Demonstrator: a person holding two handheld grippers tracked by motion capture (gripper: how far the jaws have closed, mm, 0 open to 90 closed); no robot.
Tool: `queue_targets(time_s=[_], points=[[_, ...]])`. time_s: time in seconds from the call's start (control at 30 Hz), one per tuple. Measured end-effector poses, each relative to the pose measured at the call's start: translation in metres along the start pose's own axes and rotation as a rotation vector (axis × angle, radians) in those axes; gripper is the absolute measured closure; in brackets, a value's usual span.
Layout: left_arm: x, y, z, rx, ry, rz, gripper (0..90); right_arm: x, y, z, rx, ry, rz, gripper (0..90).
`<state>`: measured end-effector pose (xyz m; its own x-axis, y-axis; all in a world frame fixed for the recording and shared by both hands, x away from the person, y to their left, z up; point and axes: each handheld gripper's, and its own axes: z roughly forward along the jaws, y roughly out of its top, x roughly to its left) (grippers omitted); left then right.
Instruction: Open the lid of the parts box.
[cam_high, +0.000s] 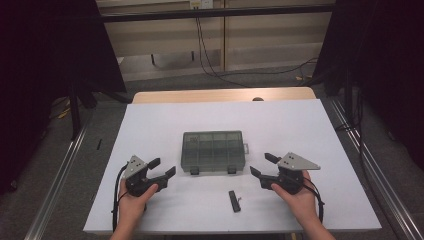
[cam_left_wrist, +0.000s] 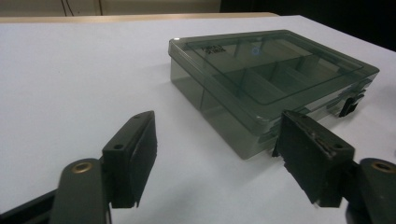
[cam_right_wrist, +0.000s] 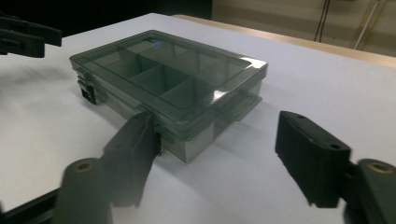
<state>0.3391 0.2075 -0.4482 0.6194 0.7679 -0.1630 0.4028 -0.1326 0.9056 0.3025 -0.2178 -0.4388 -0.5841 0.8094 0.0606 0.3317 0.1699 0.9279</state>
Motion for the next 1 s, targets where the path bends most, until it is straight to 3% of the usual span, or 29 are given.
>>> queue_targets(time_s=[0.17,0.2,0.37,0.67,0.8,0.9,1.0], points=[[-0.001,0.001,-0.001,0.016,-0.008,0.013,38.8,0.003,0.002,0.008,0.039,-0.005,0.006,42.7],[-0.001,0.001,0.000,0.025,-0.012,0.014,45.1,0.001,0.003,0.010,0.052,-0.010,0.023,49.0],[-0.001,0.001,0.004,0.047,-0.024,0.004,57.1,-0.002,0.004,0.015,0.071,-0.027,0.044,63.2],[-0.003,0.001,0.009,0.075,-0.060,0.014,77.8,-0.002,0.003,0.019,0.114,-0.022,0.025,83.8],[-0.004,0.001,0.010,0.087,-0.081,0.026,85.2,-0.001,0.002,0.021,0.111,-0.004,0.025,89.5],[-0.006,0.002,0.011,0.117,-0.093,0.049,88.8,-0.001,0.001,0.023,0.120,0.005,0.029,90.0],[-0.008,0.002,0.012,0.127,-0.102,0.045,89.9,-0.001,0.001,0.023,0.128,0.008,0.022,90.0]])
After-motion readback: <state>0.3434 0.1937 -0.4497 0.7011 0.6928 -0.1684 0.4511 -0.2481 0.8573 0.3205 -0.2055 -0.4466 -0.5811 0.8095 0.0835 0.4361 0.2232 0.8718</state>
